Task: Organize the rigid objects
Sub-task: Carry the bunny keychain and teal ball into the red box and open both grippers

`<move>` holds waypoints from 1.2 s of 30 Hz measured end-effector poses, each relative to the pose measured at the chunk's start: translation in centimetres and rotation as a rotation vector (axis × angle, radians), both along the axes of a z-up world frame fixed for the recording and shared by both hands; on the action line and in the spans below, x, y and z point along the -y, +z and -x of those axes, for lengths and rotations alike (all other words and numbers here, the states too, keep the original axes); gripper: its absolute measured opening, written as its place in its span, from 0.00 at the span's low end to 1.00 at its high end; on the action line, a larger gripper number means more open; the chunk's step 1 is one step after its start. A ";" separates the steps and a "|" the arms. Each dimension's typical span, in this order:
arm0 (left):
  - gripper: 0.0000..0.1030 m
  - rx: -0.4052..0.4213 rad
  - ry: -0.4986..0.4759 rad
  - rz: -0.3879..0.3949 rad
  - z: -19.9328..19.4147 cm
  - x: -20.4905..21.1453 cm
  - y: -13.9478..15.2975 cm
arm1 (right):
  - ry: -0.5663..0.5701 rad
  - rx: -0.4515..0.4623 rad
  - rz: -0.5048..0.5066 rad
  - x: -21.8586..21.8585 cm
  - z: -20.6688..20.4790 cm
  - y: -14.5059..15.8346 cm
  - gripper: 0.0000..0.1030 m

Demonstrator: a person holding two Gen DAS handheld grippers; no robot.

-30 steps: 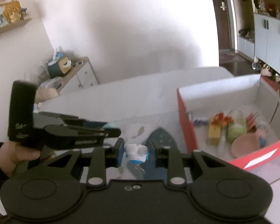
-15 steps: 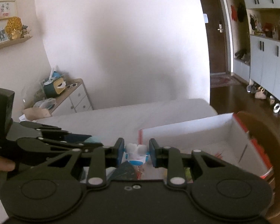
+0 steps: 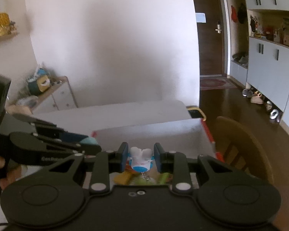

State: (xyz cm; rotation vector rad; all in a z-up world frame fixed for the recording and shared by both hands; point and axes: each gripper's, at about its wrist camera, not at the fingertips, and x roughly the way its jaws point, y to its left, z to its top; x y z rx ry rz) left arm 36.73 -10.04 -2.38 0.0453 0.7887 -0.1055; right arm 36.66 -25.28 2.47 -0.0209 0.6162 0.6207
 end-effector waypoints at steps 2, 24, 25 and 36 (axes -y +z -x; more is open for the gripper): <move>0.30 -0.016 -0.001 -0.014 -1.5 1.0 -0.7 | -0.007 -0.011 0.017 0.7 -0.9 -0.8 0.27; 0.31 -0.178 -0.013 0.001 -12.2 6.5 -8.0 | 0.076 -0.096 0.140 0.2 -3.7 -7.2 0.27; 0.31 -0.186 -0.017 0.006 -12.5 6.8 -8.4 | 0.084 -0.095 0.144 0.1 -3.6 -7.2 0.27; 0.31 -0.254 -0.068 0.002 -13.4 8.9 -10.5 | 0.103 -0.129 0.151 0.2 -3.1 -7.1 0.28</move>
